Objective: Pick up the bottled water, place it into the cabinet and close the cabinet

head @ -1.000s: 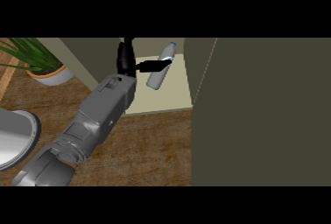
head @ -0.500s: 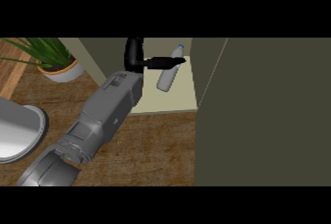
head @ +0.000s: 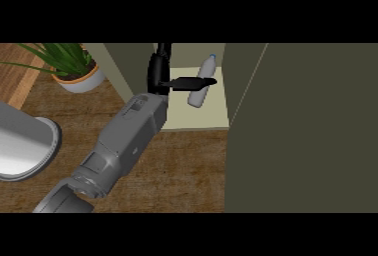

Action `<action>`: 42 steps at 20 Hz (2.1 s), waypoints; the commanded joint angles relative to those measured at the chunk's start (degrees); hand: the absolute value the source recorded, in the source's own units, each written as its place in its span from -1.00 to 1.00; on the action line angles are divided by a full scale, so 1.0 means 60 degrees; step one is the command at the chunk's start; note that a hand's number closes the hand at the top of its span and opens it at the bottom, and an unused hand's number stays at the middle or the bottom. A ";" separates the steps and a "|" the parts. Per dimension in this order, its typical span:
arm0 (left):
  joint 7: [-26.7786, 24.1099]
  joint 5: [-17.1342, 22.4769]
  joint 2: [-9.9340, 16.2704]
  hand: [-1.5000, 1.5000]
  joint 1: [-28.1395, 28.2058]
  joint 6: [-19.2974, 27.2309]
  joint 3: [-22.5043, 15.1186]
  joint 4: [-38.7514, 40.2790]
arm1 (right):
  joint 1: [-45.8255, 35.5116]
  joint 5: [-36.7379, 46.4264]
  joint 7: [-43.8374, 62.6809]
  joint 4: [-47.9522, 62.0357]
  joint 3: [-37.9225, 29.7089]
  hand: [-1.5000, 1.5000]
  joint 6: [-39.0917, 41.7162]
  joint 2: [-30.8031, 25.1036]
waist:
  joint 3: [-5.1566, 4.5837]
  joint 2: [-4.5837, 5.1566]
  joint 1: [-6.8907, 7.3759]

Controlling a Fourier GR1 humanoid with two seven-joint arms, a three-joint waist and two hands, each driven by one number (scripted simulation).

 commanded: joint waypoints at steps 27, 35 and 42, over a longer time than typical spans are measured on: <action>0.1995 0.0675 0.1565 1.00 0.7365 -0.1503 -0.3442 -1.0146 | 0.0006 0.1308 0.0615 -0.1324 0.0502 1.00 0.0486 -0.1395 | 0.0000 -0.0056 0.0445; 0.1903 0.0733 0.3063 -1.00 0.9779 -0.1286 -0.3264 -1.2690 | 0.0515 0.2544 0.0136 -0.1788 0.1647 1.00 0.1427 -0.2510 | -0.0013 -0.0179 0.0417; 0.1538 0.1596 0.3986 -1.00 1.0989 -0.2091 -0.2146 -1.3456 | 0.0049 0.3140 0.0551 -0.2244 0.2910 1.00 0.1467 -0.2896 | -0.0046 -0.0124 0.0420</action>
